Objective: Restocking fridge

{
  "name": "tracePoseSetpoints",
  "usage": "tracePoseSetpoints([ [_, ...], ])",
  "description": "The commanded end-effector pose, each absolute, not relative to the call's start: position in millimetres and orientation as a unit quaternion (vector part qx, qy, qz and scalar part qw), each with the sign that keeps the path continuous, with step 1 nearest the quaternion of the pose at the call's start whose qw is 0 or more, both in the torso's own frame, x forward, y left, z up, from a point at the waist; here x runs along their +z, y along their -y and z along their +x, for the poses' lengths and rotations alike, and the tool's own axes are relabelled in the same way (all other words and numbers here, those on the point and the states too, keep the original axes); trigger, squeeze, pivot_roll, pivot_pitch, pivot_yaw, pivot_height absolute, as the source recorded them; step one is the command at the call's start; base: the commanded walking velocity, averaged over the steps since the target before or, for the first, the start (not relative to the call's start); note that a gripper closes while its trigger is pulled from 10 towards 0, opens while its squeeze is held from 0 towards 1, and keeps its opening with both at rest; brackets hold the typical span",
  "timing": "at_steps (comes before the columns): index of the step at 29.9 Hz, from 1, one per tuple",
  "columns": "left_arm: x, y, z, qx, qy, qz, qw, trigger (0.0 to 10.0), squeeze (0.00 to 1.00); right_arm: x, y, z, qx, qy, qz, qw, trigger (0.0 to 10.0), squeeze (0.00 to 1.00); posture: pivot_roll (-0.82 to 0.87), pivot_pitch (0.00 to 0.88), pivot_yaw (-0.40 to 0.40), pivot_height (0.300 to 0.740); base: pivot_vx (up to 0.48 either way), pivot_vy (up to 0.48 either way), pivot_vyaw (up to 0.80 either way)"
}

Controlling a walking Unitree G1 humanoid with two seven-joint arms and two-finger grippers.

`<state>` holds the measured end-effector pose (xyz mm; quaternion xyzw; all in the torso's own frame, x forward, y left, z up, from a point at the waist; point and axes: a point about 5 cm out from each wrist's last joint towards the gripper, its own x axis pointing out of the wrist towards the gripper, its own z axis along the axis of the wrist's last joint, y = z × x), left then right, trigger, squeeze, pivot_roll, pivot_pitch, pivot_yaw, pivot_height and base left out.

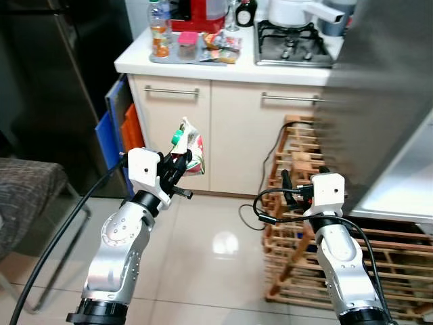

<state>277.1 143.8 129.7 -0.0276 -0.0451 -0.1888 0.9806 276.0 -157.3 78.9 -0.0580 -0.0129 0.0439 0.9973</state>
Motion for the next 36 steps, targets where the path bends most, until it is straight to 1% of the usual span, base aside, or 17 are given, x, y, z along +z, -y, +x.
tracePoseSetpoints([
  [1, 137.0, -143.3, 278.1, -0.193, 0.06, -0.018, 0.979, 10.0, 0.0, 81.4, 153.4, 277.2, 0.052, 0.022, -0.056, 0.997, 10.0, 0.0, -0.14, 0.0, 0.044, 0.74, 0.0, -0.472, 0.0],
  [6, 139.5, -144.4, 278.0, -0.187, 0.07, -0.015, 0.98, 10.0, 0.0, 80.8, 151.1, 276.5, 0.057, 0.023, -0.055, 0.997, 10.0, 0.0, -0.14, 0.0, 0.046, 0.74, 0.0, -0.472, 0.0],
  [8, 139.3, -147.9, 279.8, -0.174, 0.066, -0.019, 0.982, 10.0, 0.0, 80.7, 150.2, 276.4, 0.058, 0.023, -0.055, 0.997, 10.0, 0.0, -0.14, 0.0, 0.047, 0.74, 0.0, 0.0, 0.0],
  [11, 140.4, -150.6, 282.5, -0.16, 0.066, -0.002, 0.985, 10.0, 0.0, 80.5, 149.5, 276.1, 0.059, 0.023, -0.054, 0.997, 10.0, 0.0, -0.14, 0.0, 0.047, 0.74, 0.0, 0.0, 0.0],
  [19, 138.6, -149.9, 285.6, -0.158, 0.06, 0.005, 0.986, 10.0, 0.0, 80.8, 149.5, 275.9, 0.06, 0.023, -0.054, 0.996, 10.0, 0.0, -0.14, 0.0, 0.047, 0.74, 0.0, 0.0, 0.0],
  [25, 137.5, -148.6, 287.3, -0.157, 0.059, 0.004, 0.986, 10.0, 0.0, 81.0, 150.1, 275.4, 0.06, 0.023, -0.055, 0.996, 10.0, 0.0, -0.14, 0.0, 0.046, 0.74, -0.323, -0.235, 0.0],
  [27, 138.2, -148.0, 287.6, -0.157, 0.062, 0.009, 0.986, 10.0, 0.0, 81.1, 150.0, 274.9, 0.06, 0.023, -0.055, 0.996, 10.0, 0.0, -0.15, 0.0, 0.049, 0.74, 0.0, 0.0, 0.0],
  [28, 137.7, -147.1, 287.7, -0.161, 0.061, -0.003, 0.985, 10.0, 0.0, 80.8, 149.9, 274.8, 0.059, 0.022, -0.055, 0.996, 10.0, 0.0, -0.15, 0.0, 0.049, 0.74, 0.0, 0.0, 0.0],
  [31, 136.7, -143.8, 285.5, -0.194, 0.059, 0.0, 0.979, 10.0, 0.0, 80.9, 149.6, 274.3, 0.058, 0.022, -0.055, 0.997, 10.0, 0.0, -0.15, 0.0, 0.051, 0.74, 0.084, 0.0, 0.0],
  [33, 137.2, -144.4, 285.4, -0.192, 0.06, 0.0, 0.98, 10.0, 0.0, 80.9, 149.5, 273.9, 0.057, 0.022, -0.053, 0.997, 10.0, 0.0, -0.15, 0.0, 0.053, 0.74, 0.251, 0.0, 0.0],
  [36, 138.2, -147.0, 286.8, -0.182, 0.062, -0.001, 0.981, 10.0, 0.0, 79.2, 147.9, 272.9, 0.056, 0.015, -0.052, 0.997, 10.0, 0.0, -0.15, 0.0, 0.052, 0.74, 0.279, -0.379, -0.15],
])
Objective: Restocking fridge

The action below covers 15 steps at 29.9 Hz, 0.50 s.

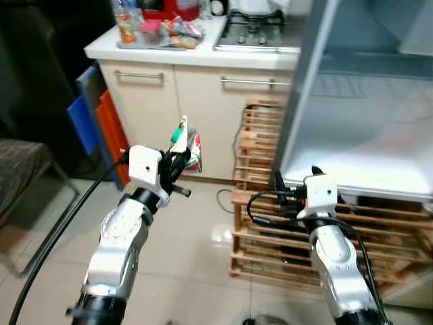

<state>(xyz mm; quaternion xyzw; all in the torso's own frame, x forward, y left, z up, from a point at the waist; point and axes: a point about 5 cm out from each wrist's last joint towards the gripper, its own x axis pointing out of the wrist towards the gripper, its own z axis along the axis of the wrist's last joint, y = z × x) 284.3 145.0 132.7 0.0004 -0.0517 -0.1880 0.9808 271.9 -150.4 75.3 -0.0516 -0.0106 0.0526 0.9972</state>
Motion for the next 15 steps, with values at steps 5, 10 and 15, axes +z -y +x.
tracePoseSetpoints([
  [5, 138.3, -146.6, 286.7, -0.182, 0.064, -0.001, 0.981, 10.0, 0.0, 79.1, 147.9, 272.2, 0.057, 0.014, -0.053, 0.997, 10.0, 0.0, -0.15, 0.0, 0.051, 0.74, 0.254, -0.404, -0.65],
  [10, 138.4, -145.1, 286.1, -0.182, 0.066, -0.012, 0.981, 10.0, 0.0, 78.9, 149.2, 271.7, 0.055, 0.013, -0.055, 0.997, 10.0, 0.0, -0.15, 0.0, 0.049, 0.74, 0.054, 0.0, -0.68],
  [15, 139.0, -143.8, 285.4, -0.185, 0.067, -0.011, 0.98, 10.0, 0.0, 79.0, 148.5, 271.2, 0.056, 0.013, -0.054, 0.997, 10.0, 0.0, -0.15, 0.0, 0.049, 0.74, 0.0, 0.0, -0.66],
])
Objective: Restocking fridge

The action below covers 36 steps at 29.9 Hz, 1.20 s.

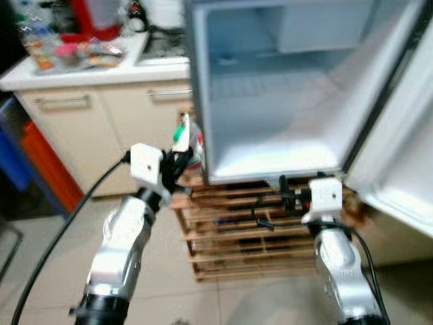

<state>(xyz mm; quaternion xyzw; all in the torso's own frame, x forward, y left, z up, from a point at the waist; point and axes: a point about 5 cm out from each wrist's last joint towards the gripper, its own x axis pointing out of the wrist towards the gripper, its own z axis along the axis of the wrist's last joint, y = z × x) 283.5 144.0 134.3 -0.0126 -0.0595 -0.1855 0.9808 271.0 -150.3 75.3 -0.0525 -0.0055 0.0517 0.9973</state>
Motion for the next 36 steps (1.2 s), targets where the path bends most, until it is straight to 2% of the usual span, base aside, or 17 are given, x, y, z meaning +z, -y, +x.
tracePoseSetpoints([
  [1, 139.0, -143.7, 285.3, -0.185, 0.067, -0.01, 0.98, 10.0, 0.0, 79.4, 148.2, 271.0, 0.056, 0.015, -0.054, 0.997, 10.0, 0.0, -0.15, 0.0, 0.049, 0.74, 0.0, 0.0, -0.52],
  [18, 137.0, -144.4, 299.8, -0.175, 0.053, 0.01, 0.983, 10.0, 0.0, 82.3, 143.9, 273.7, 0.072, 0.027, -0.06, 0.995, 10.0, 0.0, -0.15, 0.0, 0.052, 0.74, 0.0, 0.0, -0.06],
  [24, 135.9, -138.7, 302.0, -0.184, 0.05, 0.021, 0.981, 10.0, 0.0, 84.0, 141.2, 270.1, 0.087, 0.035, -0.047, 0.994, 10.0, 0.0, -0.15, 0.0, 0.052, 0.74, 0.48, 0.0, 0.0],
  [28, 135.2, -135.4, 303.9, -0.189, 0.049, 0.022, 0.98, 10.0, 0.0, 85.7, 135.2, 257.1, 0.143, 0.042, -0.059, 0.987, 10.0, 0.0, -0.16, 0.0, 0.056, 0.74, 0.48, 0.0, 0.0],
  [31, 132.9, -122.3, 311.9, -0.216, 0.045, 0.035, 0.975, 10.0, 0.0, 78.3, 144.3, 243.7, 0.152, 0.021, -0.072, 0.986, 10.0, 0.0, -0.16, 0.0, 0.049, 0.74, 0.48, 0.0, 0.0],
  [36, 135.0, -102.7, 321.2, -0.246, 0.042, 0.042, 0.967, 10.0, 0.0, 73.2, 148.8, 240.1, 0.143, 0.006, -0.066, 0.987, 10.0, 0.0, -0.18, 0.0, 0.049, 0.74, 0.48, 0.0, 0.0],
])
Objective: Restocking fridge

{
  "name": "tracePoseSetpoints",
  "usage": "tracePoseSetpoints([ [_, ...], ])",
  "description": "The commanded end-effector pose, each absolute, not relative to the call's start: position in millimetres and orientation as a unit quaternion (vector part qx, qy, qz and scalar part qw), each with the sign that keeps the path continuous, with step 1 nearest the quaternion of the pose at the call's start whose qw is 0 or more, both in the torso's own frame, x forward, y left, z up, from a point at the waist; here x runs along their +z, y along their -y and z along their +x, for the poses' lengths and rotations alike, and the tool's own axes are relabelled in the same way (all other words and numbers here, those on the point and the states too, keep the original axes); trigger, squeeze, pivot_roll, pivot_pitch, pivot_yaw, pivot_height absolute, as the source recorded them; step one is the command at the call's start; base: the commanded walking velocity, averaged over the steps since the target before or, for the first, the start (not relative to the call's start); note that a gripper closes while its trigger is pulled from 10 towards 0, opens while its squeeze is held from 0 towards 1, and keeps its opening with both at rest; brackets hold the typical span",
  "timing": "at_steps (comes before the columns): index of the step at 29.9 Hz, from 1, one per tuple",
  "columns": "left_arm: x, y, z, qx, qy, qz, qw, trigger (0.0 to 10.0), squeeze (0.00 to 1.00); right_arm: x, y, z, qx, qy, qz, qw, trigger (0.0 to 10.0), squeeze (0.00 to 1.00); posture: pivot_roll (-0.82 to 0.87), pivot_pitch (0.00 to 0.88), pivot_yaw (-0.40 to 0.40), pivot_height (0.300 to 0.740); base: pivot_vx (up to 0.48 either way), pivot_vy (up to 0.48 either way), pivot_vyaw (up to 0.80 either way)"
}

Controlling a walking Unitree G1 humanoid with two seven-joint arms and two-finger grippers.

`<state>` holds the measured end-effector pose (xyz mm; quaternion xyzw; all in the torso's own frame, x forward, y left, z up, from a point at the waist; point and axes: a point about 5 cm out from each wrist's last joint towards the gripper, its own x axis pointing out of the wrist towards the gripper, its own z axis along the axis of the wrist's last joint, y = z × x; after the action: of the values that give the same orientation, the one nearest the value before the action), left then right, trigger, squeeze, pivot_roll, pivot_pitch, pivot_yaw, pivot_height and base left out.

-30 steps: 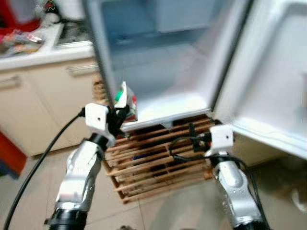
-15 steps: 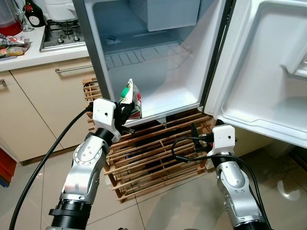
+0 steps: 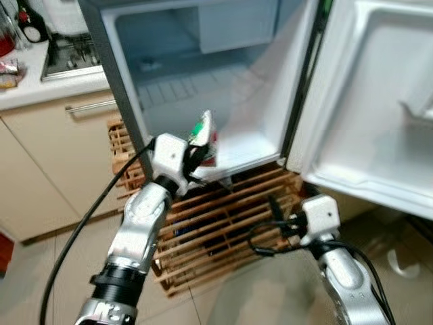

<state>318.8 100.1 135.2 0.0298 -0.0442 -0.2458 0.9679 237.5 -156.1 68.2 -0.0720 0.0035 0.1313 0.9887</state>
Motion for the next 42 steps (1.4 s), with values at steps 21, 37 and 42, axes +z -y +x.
tracePoseSetpoints([
  [21, 109.4, -17.7, 331.5, -0.266, -0.038, 0.01, 0.963, 10.0, 0.0, 69.1, 151.9, 217.5, 0.173, -0.025, -0.048, 0.983, 10.0, 0.0, -0.25, 0.0, 0.048, 0.74, 0.069, 0.0, 0.0],
  [37, 193.1, -62.9, 362.5, -0.078, 0.179, 0.129, 0.972, 10.0, 0.0, 90.7, 150.8, 208.1, 0.17, -0.033, -0.043, 0.984, 10.0, 0.0, -0.26, 0.0, 0.026, 0.74, 0.0, 0.0, 0.0],
  [42, 206.6, -67.7, 365.0, -0.051, 0.207, 0.14, 0.967, 10.0, 0.0, 89.1, 150.8, 204.0, 0.174, -0.043, -0.042, 0.983, 10.0, 0.0, -0.26, 0.0, 0.02, 0.74, 0.0, 0.0, 0.0],
])
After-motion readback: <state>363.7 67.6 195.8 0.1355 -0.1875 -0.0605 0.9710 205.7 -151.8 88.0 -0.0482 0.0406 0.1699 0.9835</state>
